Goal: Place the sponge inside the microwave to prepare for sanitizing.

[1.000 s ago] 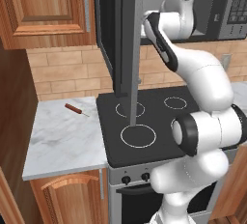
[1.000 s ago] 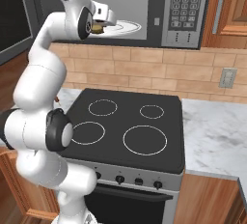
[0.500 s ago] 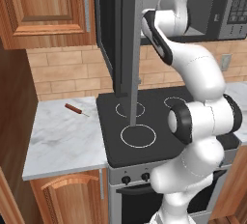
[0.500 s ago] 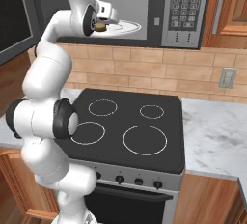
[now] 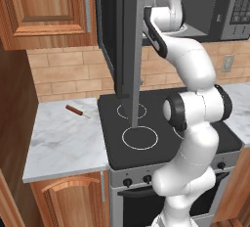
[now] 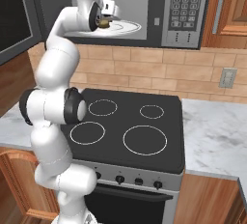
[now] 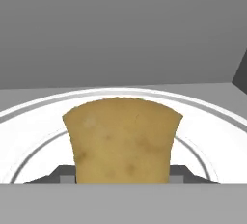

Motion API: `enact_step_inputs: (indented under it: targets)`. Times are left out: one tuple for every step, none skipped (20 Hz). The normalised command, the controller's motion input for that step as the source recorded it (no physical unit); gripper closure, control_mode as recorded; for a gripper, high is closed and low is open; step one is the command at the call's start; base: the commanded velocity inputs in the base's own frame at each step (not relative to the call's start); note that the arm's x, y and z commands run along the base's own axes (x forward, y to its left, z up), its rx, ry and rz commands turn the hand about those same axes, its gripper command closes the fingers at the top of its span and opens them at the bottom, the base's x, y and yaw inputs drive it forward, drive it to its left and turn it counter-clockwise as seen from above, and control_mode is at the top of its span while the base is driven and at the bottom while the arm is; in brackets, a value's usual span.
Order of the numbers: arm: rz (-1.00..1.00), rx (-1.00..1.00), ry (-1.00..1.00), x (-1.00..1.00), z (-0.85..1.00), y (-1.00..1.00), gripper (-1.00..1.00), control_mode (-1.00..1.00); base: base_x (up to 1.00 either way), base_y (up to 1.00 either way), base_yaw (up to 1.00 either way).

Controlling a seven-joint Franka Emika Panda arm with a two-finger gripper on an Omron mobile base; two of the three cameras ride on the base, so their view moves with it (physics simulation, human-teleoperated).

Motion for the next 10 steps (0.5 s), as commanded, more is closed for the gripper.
enact_step_inputs:
  targets:
    - [0.00,0.00,0.00,0.53,0.00,0.01,1.00,-1.00,0.00,0.00,0.00]
    - [0.00,0.00,0.00,0.48,-0.06,0.04,1.00,-1.00,0.00,0.00,0.00]
    - [0.00,0.00,0.00,0.25,-0.15,0.11,1.00,-1.00,0.00,0.00,0.00]
    - [0.00,0.01,0.00,0.19,-0.16,0.08,1.00,-1.00,0.00,0.00,0.00]
    - [0.00,0.02,0.00,0.16,-0.19,0.05,1.00,-1.00,0.00,0.00,0.00]
    - [0.00,0.01,0.00,0.13,-0.18,0.02,1.00,-1.00,0.00,0.00,0.00]
    - [0.00,0.03,0.00,0.11,-0.23,0.00,-1.00,-1.00,0.00,0.00,0.00]
    - [0.00,0.03,0.00,0.07,-0.21,0.00,-1.00,-1.00,0.00,0.00,0.00]
    - [0.00,0.03,0.00,0.08,-0.18,0.00,-1.00,-1.00,0.00,0.00,0.00]
    - [0.00,0.01,0.00,0.06,-0.11,0.00,-1.00,-1.00,0.00,0.00,0.00]
